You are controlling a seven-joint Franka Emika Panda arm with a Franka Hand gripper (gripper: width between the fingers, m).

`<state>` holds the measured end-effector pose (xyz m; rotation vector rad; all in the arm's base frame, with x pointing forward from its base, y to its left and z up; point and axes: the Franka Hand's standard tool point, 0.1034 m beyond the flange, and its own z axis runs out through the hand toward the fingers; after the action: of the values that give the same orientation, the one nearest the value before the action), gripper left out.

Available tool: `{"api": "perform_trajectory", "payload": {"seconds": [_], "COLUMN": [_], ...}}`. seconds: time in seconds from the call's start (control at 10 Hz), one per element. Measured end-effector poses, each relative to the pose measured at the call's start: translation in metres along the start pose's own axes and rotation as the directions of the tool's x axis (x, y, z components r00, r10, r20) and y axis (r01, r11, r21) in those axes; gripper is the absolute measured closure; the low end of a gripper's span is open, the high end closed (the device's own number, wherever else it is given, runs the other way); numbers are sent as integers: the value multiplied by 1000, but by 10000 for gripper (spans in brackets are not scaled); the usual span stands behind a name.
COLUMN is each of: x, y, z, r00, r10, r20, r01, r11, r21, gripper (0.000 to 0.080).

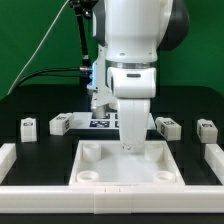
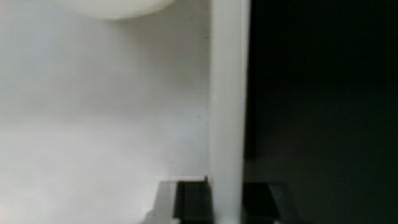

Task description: Assemble one leg

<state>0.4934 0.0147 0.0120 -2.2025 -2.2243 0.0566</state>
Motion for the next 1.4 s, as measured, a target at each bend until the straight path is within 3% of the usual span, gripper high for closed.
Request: {"api": "perform_trajectory", "payload": {"seconds": [0.6, 1.1, 1.4], "x": [37, 36, 43], "y": [-3, 0, 1], "z": [-1, -1, -1], "r00": [996, 1000, 1000], "r10": [82, 16, 12], "r20": [31, 24, 25], "r01": [-84, -18, -14], "r11": [993, 997, 996], "r21": [79, 71, 83], "gripper": [735, 734, 734]}}
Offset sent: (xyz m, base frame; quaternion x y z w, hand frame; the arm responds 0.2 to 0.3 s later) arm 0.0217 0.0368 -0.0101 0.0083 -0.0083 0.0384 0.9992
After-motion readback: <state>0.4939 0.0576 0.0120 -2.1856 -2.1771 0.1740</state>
